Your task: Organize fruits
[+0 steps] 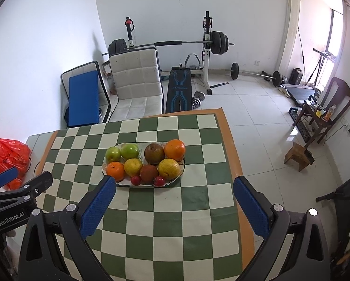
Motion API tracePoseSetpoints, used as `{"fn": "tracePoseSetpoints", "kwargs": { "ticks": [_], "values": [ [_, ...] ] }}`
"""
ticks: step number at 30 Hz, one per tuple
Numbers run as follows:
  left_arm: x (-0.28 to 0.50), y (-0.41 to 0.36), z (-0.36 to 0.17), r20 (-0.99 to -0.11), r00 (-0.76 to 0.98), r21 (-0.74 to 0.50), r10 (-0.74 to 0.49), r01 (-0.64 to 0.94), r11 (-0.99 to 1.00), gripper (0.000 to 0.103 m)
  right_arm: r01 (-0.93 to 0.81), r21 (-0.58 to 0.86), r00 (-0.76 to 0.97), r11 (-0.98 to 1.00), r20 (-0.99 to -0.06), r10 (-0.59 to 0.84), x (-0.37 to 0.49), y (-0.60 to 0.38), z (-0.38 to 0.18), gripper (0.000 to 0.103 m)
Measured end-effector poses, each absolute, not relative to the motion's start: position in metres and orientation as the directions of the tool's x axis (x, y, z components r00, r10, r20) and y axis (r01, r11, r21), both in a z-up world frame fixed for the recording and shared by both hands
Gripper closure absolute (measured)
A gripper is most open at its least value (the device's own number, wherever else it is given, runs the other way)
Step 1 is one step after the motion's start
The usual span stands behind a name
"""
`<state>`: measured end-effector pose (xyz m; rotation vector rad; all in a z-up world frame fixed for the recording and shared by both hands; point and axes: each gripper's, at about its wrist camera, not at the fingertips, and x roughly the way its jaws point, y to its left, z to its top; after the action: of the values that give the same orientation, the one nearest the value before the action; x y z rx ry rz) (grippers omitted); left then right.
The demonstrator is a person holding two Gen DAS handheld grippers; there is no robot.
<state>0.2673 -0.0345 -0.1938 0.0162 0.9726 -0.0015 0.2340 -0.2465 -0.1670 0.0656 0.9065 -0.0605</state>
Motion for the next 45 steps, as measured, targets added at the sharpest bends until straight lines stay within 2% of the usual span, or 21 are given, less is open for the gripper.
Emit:
{"fn": "tracePoseSetpoints", "kwargs": {
  "ticks": [45],
  "values": [
    [0.264,-0.037,-0.195,-0.820,0.572,0.026,0.014,0.013,1.000,0.000,0.076,0.030,0.599,0.997,-0.800,-0.021,0.243,-0.244,-0.189,0.001]
  ]
}}
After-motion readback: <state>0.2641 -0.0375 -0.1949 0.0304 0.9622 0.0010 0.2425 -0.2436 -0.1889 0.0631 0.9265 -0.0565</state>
